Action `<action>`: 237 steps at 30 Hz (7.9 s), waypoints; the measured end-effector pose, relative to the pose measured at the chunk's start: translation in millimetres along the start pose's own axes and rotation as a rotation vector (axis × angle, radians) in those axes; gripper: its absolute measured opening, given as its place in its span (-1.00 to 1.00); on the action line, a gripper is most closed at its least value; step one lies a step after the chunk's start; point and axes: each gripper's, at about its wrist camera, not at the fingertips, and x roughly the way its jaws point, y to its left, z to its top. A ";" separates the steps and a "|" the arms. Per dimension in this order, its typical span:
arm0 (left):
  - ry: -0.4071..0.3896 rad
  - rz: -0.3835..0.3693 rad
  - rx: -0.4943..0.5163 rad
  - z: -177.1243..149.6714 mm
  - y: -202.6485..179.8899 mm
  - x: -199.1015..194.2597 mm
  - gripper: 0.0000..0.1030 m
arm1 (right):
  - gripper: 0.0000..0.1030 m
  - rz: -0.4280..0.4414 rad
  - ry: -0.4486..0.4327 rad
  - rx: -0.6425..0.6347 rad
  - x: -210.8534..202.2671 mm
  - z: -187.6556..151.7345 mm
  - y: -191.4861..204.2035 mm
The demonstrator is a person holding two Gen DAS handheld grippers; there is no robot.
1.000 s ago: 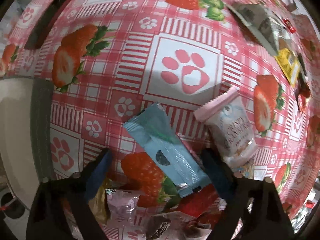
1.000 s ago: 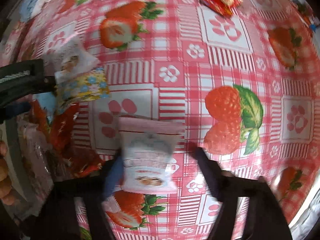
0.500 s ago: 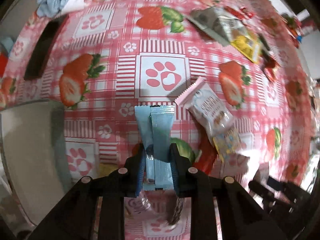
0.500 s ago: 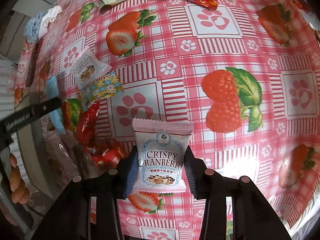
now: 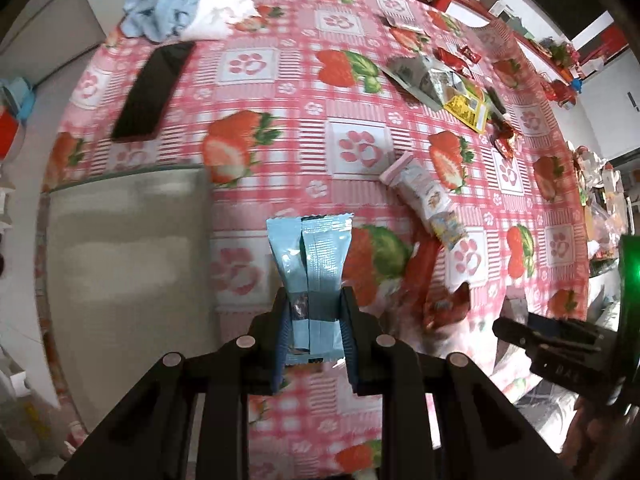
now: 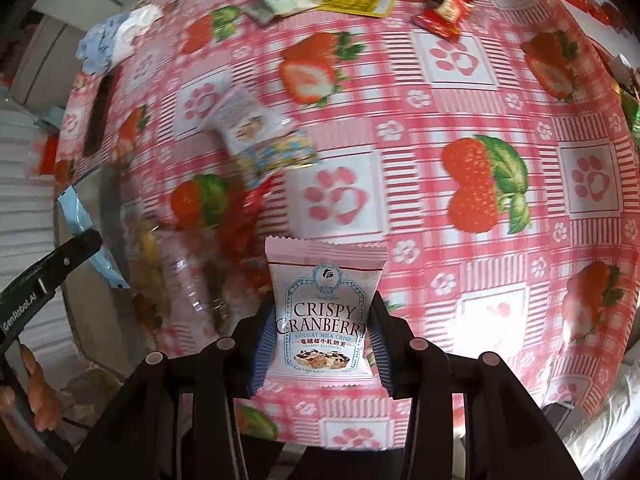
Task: Organize snacks
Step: 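Carry both packets over the white tray and open both tools, then lift both tools away from the tray, then grasp the yellow bar with the left tool while the right tool grasps the clear candy packet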
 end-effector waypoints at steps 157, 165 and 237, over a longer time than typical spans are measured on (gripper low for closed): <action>-0.003 0.282 0.190 -19.8 -8.4 -72.0 0.58 | 0.97 -0.077 -0.202 -0.094 -78.8 -5.1 45.6; 0.017 0.261 0.185 -19.3 -8.6 -68.9 0.58 | 0.97 -0.070 -0.189 -0.082 -77.3 -3.9 40.7; 0.161 0.113 -0.130 -49.8 61.3 95.0 0.76 | 0.97 -0.057 0.120 0.324 32.1 36.6 -88.7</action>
